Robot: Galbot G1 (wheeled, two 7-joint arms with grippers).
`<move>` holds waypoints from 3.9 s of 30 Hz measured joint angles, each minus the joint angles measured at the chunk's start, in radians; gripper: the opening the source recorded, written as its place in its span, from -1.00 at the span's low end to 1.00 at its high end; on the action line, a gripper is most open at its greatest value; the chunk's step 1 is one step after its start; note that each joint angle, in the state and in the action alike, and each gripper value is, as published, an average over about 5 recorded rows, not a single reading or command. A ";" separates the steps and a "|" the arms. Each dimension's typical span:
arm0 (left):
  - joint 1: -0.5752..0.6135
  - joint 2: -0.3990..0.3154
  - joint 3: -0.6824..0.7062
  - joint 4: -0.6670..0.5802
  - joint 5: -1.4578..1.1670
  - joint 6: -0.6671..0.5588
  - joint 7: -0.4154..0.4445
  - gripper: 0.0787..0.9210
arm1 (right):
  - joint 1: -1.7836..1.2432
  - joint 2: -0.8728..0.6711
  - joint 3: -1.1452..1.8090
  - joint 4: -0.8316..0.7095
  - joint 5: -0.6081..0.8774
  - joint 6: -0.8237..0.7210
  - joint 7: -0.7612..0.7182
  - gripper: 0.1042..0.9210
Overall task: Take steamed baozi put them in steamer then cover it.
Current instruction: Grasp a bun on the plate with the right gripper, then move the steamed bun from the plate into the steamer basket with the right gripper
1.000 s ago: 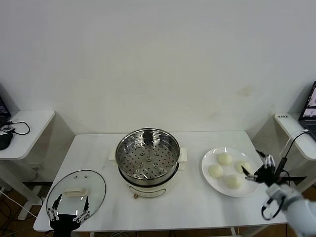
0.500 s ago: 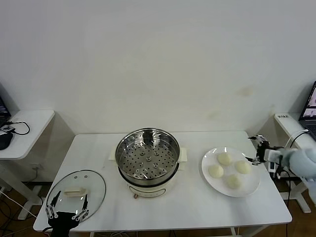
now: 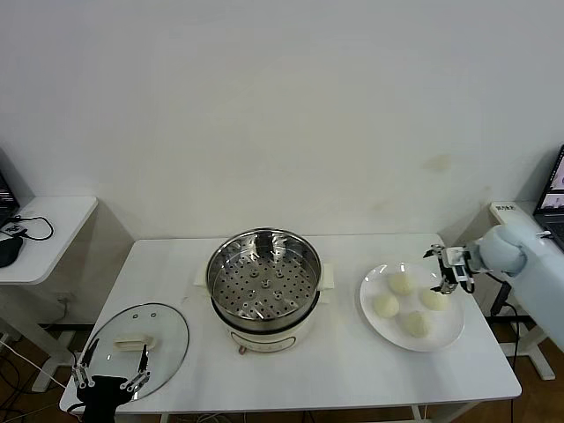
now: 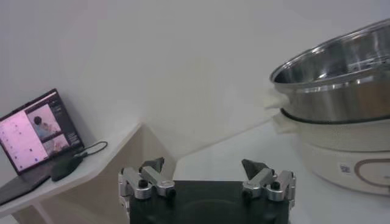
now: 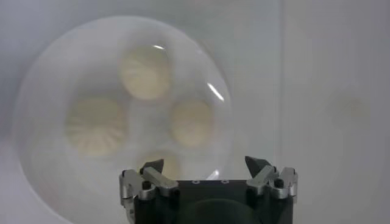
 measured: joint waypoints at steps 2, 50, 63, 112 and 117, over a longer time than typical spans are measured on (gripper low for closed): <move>-0.001 -0.001 -0.006 0.001 0.000 0.001 0.001 0.77 | 0.018 0.028 -0.022 -0.034 -0.011 0.004 -0.003 0.76; 0.012 -0.009 -0.027 -0.003 0.005 -0.004 0.004 0.77 | 0.084 0.190 -0.098 -0.242 -0.052 -0.011 -0.023 0.24; 0.006 0.007 -0.001 -0.010 0.004 -0.002 0.008 0.77 | 0.216 0.062 -0.198 -0.057 0.108 -0.061 -0.050 0.25; -0.060 0.038 -0.030 0.027 -0.026 0.007 0.017 0.77 | 0.682 0.630 -0.824 -0.037 0.252 0.284 0.132 0.26; -0.066 0.040 -0.031 0.027 -0.026 0.007 0.018 0.77 | 0.648 0.650 -0.824 -0.075 0.194 0.333 0.155 0.26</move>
